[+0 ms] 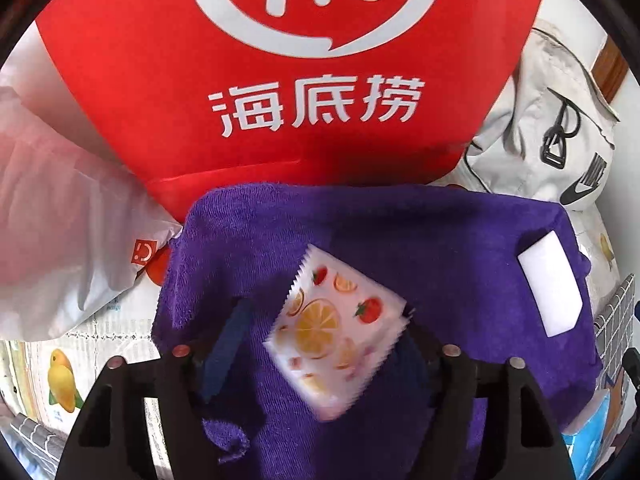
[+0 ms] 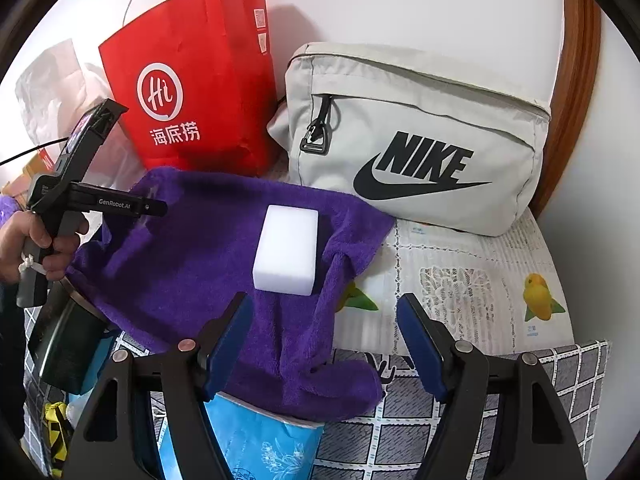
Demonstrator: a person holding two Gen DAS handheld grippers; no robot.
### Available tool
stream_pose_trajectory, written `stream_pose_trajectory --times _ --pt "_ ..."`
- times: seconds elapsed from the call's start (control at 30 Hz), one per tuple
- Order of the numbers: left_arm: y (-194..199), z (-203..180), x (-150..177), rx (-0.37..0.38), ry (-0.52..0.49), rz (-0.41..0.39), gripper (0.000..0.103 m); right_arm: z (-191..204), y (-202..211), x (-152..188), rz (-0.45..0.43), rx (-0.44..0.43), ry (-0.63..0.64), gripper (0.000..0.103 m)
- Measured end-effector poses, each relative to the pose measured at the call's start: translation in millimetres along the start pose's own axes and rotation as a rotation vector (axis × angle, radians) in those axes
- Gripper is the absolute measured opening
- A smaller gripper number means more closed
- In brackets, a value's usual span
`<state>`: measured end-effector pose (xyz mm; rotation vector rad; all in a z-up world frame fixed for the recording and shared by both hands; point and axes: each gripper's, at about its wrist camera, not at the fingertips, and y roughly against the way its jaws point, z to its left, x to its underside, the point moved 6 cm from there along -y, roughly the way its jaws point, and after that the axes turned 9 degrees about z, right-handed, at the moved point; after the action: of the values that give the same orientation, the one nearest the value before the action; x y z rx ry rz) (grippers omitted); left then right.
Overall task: Organize soft objects
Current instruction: 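Lower the orange-print packet onto the purple towel and open the left gripper, then withdraw both tools from the towel back toward the pile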
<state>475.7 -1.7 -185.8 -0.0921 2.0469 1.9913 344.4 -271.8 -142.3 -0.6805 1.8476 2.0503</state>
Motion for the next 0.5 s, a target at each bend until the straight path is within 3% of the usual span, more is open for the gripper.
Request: stream_pose_trajectory --times 0.27,0.5 --pt "2.4 4.4 7.5 -0.026 0.028 0.012 0.078 3.0 0.9 1.2 0.005 0.002 0.006 0.074" --pt "21.0 -9.7 27.1 -0.016 -0.005 0.004 0.079 14.1 14.8 9.6 0.009 0.005 0.027 0.074"
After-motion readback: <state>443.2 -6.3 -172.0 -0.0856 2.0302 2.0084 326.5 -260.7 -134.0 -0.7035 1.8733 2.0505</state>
